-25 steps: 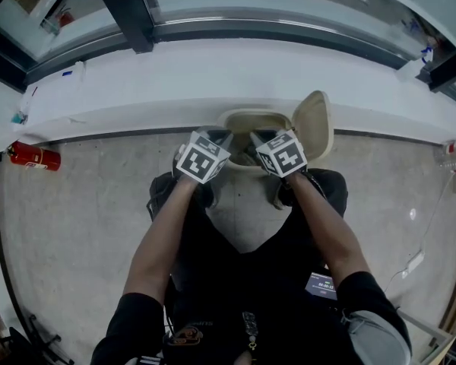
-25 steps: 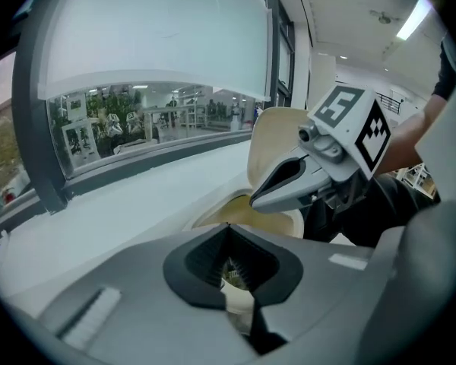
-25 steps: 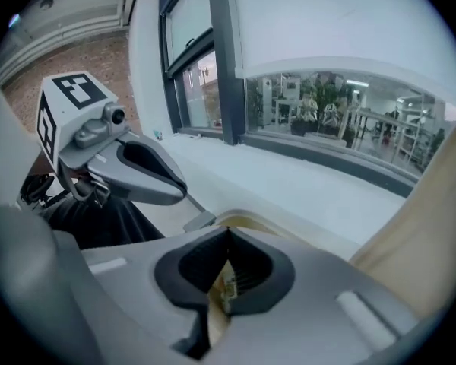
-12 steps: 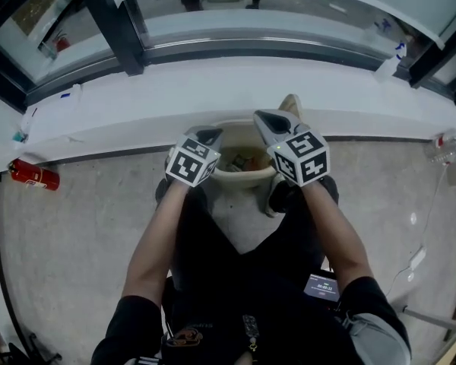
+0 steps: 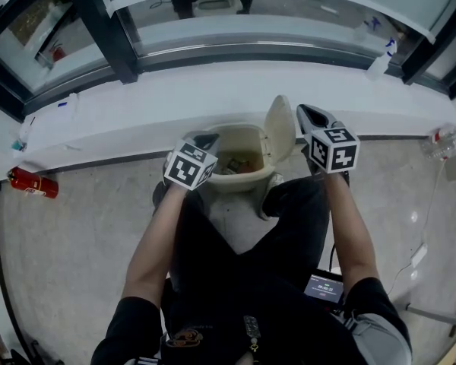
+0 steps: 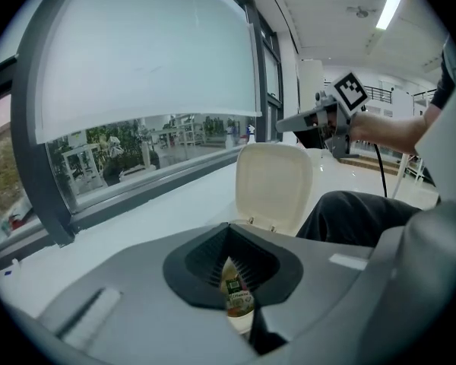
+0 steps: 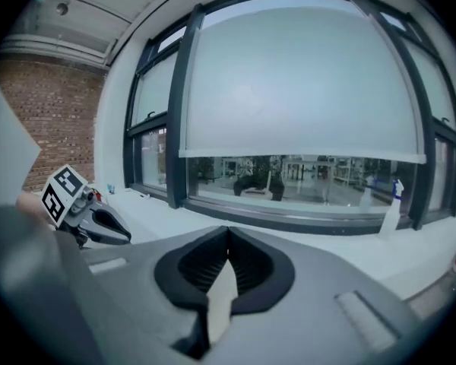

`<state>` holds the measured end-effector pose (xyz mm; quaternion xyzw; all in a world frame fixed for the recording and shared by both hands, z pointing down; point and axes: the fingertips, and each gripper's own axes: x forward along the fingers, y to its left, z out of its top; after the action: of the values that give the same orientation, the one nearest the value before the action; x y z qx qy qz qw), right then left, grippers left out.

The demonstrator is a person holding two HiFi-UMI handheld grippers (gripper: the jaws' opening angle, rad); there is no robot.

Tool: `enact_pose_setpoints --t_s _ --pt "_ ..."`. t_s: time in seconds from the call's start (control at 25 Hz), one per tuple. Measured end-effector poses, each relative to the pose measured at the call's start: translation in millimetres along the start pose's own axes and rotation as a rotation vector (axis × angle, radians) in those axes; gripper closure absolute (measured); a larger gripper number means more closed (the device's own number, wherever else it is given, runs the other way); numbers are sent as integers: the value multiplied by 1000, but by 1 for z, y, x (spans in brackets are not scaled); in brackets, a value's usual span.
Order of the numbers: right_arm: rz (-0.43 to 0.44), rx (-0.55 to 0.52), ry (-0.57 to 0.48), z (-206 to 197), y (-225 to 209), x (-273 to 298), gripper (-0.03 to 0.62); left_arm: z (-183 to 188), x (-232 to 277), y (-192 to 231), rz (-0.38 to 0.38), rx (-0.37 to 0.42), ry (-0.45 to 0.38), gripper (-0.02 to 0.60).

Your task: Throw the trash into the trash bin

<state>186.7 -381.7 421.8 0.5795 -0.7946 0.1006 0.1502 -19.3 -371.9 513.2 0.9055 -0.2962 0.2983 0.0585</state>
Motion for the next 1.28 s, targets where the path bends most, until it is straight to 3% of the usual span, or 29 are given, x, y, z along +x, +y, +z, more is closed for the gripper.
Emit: enact_pose_setpoints --t_s 0.2,0.44,0.96,1.28 --pt "2 60 90 -41 -9 9 591 -5 4 2 1 -1 15 578" --pt "86 36 92 -37 15 15 591 -9 5 4 8 -11 22 578" --pt "346 -53 167 -56 118 56 591 -31 -14 20 61 -45 51 578" --pt "422 -66 264 -88 165 92 591 -54 -24 28 76 -71 79 578"
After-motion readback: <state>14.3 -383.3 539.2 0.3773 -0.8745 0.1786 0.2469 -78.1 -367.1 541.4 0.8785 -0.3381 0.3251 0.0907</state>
